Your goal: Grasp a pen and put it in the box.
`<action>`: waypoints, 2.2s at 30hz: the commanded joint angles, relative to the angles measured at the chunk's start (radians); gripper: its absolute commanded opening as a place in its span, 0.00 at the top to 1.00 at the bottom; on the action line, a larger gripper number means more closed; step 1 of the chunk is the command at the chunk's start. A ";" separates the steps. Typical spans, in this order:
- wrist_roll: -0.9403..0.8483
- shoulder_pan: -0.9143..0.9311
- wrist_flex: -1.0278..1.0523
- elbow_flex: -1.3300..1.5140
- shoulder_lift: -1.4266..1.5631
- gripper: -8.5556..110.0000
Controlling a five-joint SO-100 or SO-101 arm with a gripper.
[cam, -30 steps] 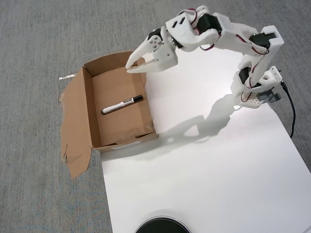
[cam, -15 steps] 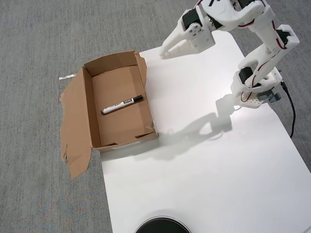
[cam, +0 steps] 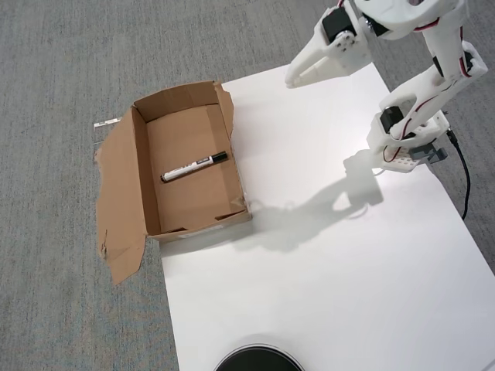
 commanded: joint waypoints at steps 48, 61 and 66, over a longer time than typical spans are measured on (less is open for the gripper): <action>0.010 -0.008 -0.258 1.562 1.207 0.92; 0.010 -0.010 -0.551 1.838 1.305 0.92; 0.008 -0.010 -0.581 1.883 1.307 0.92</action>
